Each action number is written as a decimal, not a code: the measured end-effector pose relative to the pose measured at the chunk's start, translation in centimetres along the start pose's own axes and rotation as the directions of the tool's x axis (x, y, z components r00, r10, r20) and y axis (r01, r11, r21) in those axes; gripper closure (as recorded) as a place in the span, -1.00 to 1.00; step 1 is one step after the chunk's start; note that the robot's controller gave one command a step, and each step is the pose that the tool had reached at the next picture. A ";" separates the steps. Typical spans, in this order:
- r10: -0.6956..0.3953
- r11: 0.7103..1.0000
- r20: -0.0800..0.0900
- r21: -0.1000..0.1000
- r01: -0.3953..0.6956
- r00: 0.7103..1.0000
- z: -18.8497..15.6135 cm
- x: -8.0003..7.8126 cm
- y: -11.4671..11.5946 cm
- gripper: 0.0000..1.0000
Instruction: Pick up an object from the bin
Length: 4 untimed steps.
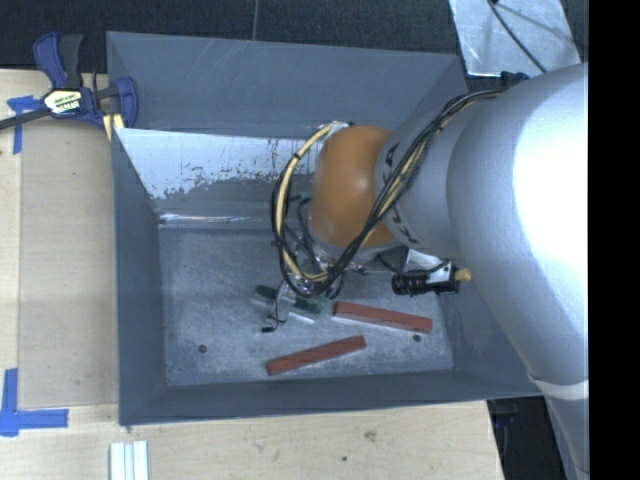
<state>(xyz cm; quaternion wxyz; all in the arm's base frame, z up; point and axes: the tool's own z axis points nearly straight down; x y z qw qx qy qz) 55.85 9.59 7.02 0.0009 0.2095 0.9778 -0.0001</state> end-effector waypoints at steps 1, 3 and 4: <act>-0.001 1.000 0.002 -0.001 0.001 1.000 -0.1 -0.1 0.0 1.00; -0.008 1.000 0.007 -0.005 0.008 1.000 -9.0 -0.5 0.1 1.00; -0.012 1.000 0.003 -0.002 0.012 1.000 -9.5 -0.6 0.1 1.00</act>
Offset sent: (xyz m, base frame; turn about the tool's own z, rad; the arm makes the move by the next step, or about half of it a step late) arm 0.0000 0.0000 0.0000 0.0000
